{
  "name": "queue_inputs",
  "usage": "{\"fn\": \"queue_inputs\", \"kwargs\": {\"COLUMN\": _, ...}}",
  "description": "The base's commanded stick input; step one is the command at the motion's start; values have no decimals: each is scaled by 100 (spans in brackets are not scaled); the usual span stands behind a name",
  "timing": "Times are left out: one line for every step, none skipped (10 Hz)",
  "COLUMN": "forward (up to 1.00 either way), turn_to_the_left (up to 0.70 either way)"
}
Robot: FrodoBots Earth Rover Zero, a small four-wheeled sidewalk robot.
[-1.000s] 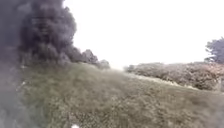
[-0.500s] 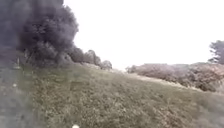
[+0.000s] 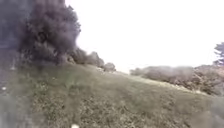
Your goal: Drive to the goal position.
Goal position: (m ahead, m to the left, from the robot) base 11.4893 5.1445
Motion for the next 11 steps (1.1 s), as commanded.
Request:
{"fn": "queue_inputs", "kwargs": {"forward": 70, "turn_to_the_left": -13}}
{"fn": "queue_inputs", "kwargs": {"forward": 70, "turn_to_the_left": 0}}
{"fn": "queue_inputs", "kwargs": {"forward": 70, "turn_to_the_left": 0}}
{"fn": "queue_inputs", "kwargs": {"forward": 70, "turn_to_the_left": -2}}
{"fn": "queue_inputs", "kwargs": {"forward": 70, "turn_to_the_left": -7}}
{"fn": "queue_inputs", "kwargs": {"forward": 70, "turn_to_the_left": -13}}
{"fn": "queue_inputs", "kwargs": {"forward": 70, "turn_to_the_left": -11}}
{"fn": "queue_inputs", "kwargs": {"forward": 70, "turn_to_the_left": 0}}
{"fn": "queue_inputs", "kwargs": {"forward": 70, "turn_to_the_left": 0}}
{"fn": "queue_inputs", "kwargs": {"forward": 70, "turn_to_the_left": 0}}
{"fn": "queue_inputs", "kwargs": {"forward": 70, "turn_to_the_left": -3}}
